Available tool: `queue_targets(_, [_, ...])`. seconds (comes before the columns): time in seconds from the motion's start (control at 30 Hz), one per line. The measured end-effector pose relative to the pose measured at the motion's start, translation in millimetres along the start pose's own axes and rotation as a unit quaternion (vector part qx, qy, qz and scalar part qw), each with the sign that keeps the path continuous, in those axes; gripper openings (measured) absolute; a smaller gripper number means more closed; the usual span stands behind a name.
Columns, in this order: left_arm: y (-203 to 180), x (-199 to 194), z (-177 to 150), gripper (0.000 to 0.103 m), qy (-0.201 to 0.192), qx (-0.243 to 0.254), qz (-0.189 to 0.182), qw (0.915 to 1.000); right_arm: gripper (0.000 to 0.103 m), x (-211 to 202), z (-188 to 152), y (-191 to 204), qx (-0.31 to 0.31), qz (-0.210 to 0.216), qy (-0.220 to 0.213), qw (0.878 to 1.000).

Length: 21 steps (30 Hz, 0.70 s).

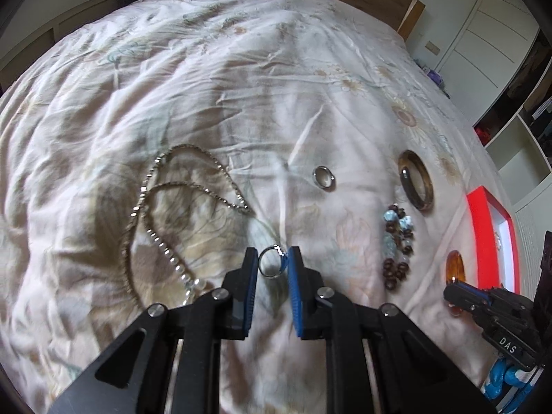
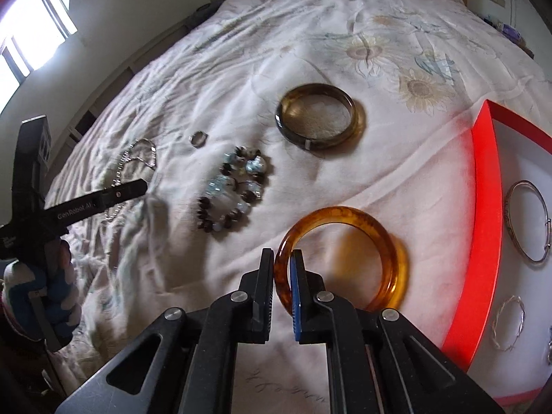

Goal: Organize jewelry
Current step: 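Grasp the small silver ring with the left tool while the right tool grasps the amber bangle, then carry the ring and amber bangle into the red box and release both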

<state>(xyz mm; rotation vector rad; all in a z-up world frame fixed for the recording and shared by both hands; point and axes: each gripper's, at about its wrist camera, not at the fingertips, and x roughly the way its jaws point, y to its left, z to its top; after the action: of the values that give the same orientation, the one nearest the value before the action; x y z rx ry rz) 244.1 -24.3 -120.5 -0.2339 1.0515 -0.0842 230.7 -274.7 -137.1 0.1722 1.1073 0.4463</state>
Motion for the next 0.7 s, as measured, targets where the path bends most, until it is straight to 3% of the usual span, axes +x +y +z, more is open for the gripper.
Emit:
queue_targets(0.43, [6.9, -68.6, -23.4, 0.016, -0.033, 0.004, 0.002, 0.9994, 0.009, -61.8, -15.1, 51.4, -0.004, 0.034, -0.062, 0.997])
queue_targets(0.7, [-19.7, -94.6, -34.0, 0.016, -0.037, 0.022, -0.027, 0.9987, 0.009, -100.5, -36.0, 38.6, 0.005, 0.017, -0.091, 0.996])
